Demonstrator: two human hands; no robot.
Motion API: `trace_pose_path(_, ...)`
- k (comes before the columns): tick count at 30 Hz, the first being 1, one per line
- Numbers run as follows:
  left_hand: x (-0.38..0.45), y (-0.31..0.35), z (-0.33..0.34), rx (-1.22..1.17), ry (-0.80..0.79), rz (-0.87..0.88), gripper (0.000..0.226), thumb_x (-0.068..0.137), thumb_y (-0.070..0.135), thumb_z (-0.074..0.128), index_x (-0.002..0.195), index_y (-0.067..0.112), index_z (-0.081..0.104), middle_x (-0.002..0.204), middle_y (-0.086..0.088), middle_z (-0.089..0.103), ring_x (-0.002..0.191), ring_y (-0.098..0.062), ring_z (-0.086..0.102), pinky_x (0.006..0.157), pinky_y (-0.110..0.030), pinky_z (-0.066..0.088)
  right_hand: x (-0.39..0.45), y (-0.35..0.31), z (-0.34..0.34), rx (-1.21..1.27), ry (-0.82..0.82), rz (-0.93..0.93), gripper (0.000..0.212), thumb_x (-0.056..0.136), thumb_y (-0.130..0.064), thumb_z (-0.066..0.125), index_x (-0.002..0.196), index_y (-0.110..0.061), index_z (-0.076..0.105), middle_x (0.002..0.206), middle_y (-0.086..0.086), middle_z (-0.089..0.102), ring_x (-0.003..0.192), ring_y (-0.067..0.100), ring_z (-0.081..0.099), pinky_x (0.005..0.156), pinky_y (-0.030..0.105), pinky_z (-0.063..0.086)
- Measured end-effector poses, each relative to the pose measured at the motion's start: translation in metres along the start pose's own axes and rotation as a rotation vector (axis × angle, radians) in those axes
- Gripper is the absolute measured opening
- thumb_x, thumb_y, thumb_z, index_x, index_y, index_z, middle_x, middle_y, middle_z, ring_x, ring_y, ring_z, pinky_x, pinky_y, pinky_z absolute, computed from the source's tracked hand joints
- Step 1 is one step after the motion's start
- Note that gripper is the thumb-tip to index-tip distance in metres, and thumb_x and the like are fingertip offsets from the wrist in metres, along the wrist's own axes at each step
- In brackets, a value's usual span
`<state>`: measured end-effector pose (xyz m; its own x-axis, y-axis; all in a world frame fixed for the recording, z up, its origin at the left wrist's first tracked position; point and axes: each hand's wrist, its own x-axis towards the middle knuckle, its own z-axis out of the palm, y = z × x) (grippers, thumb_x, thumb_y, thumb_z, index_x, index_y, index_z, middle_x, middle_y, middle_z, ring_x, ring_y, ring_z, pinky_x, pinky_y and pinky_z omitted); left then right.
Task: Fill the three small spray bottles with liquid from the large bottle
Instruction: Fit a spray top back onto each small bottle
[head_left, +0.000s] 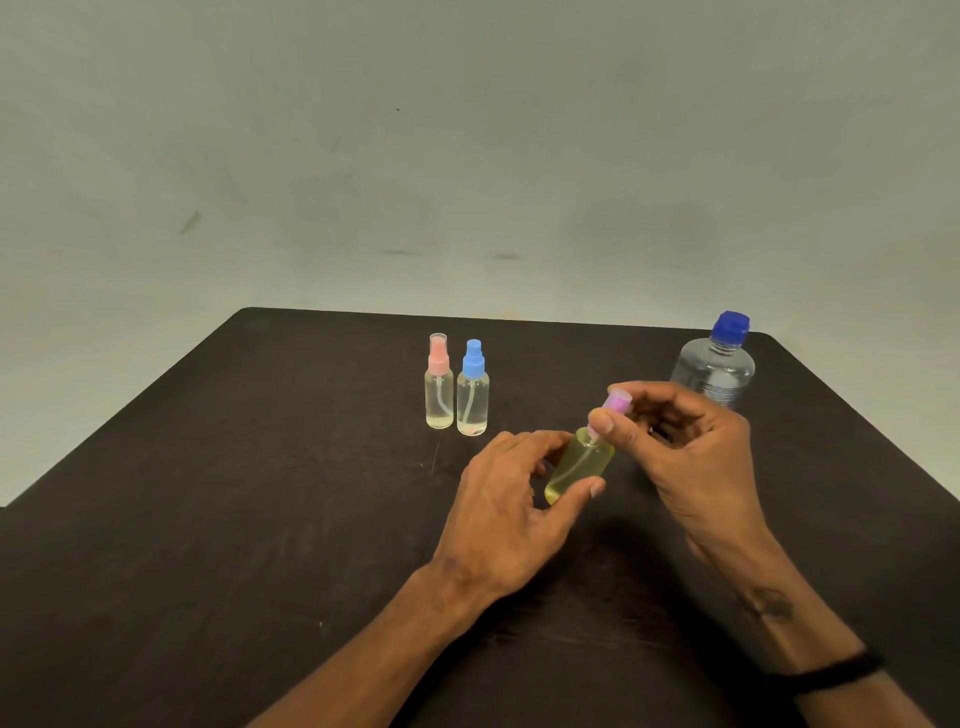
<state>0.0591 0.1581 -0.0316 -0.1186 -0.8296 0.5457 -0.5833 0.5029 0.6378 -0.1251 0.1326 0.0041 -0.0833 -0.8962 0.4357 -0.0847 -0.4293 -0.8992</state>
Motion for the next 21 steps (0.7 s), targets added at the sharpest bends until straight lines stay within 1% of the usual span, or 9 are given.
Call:
trace_pose_path(1,0.000,0.000,0.000,-0.015,-0.002,-0.003,0.046,0.093,0.056,0.071,0.126,0.025,0.068,0.106,0.021,0.064,0.092,-0.001,0.060,0.074,-0.014,0.050,-0.001,-0.001,0.001,0.002,-0.002,0.001,0.031,0.072,-0.028,0.091,0.101,-0.023,0.081,0.102,0.002,0.081,0.100,0.032,0.076,0.092,0.048,0.064)
trace_pose_path(3,0.001,0.001,-0.001,-0.054,-0.007,-0.019,0.044,0.093,0.051,0.073,0.126,0.024,0.068,0.108,0.019,0.067,0.093,-0.002,0.063,0.074,-0.015,0.053,-0.001,-0.004,0.002,0.032,-0.021,0.015,0.039,0.067,-0.036,0.089,0.103,-0.025,0.080,0.103,-0.002,0.082,0.101,0.024,0.077,0.088,0.034,0.065)
trace_pose_path(5,0.002,0.001,-0.001,-0.099,-0.012,-0.041,0.043,0.093,0.047,0.075,0.128,0.023,0.069,0.110,0.016,0.071,0.097,-0.003,0.066,0.075,-0.017,0.055,0.000,-0.008,0.002,0.079,-0.072,0.044,0.050,0.067,-0.037,0.087,0.114,-0.023,0.077,0.109,-0.005,0.082,0.106,0.015,0.077,0.087,0.024,0.062)
trace_pose_path(7,0.003,0.000,-0.001,-0.134,-0.010,-0.055,0.044,0.093,0.045,0.076,0.130,0.022,0.069,0.111,0.015,0.072,0.099,-0.004,0.067,0.076,-0.019,0.057,0.002,-0.010,-0.001,0.146,-0.133,0.070,0.058,0.072,-0.028,0.084,0.128,-0.018,0.071,0.119,-0.003,0.080,0.115,0.015,0.075,0.091,0.025,0.061)
trace_pose_path(10,0.004,0.000,-0.001,-0.163,-0.003,-0.072,0.045,0.093,0.045,0.076,0.131,0.021,0.069,0.111,0.014,0.073,0.100,-0.003,0.068,0.078,-0.020,0.058,0.002,-0.011,-0.005,0.216,-0.204,0.097,0.055,0.083,-0.012,0.077,0.136,-0.013,0.066,0.125,0.003,0.079,0.121,0.020,0.074,0.098,0.031,0.061)
trace_pose_path(14,0.003,0.000,-0.001,-0.180,-0.013,-0.070,0.045,0.093,0.046,0.076,0.130,0.021,0.069,0.110,0.014,0.073,0.100,-0.004,0.069,0.077,-0.020,0.058,0.002,-0.012,-0.005,0.199,-0.218,0.114,0.046,0.084,-0.014,0.075,0.129,-0.013,0.070,0.119,0.004,0.081,0.117,0.020,0.075,0.100,0.032,0.060)
trace_pose_path(18,0.003,0.001,-0.001,-0.195,-0.012,-0.070,0.044,0.093,0.047,0.076,0.129,0.022,0.070,0.108,0.013,0.073,0.099,-0.007,0.070,0.077,-0.023,0.060,0.001,-0.012,-0.002,0.177,-0.174,0.104,0.041,0.080,-0.015,0.080,0.121,-0.012,0.075,0.113,0.005,0.082,0.113,0.021,0.077,0.094,0.029,0.062)
trace_pose_path(21,0.003,0.001,-0.001,-0.193,-0.009,-0.060,0.042,0.093,0.047,0.076,0.128,0.022,0.070,0.106,0.014,0.073,0.099,-0.007,0.070,0.077,-0.025,0.060,0.001,-0.009,-0.002,0.157,-0.128,0.102,0.041,0.076,-0.013,0.084,0.117,-0.011,0.077,0.110,0.006,0.082,0.109,0.022,0.078,0.092,0.030,0.063)
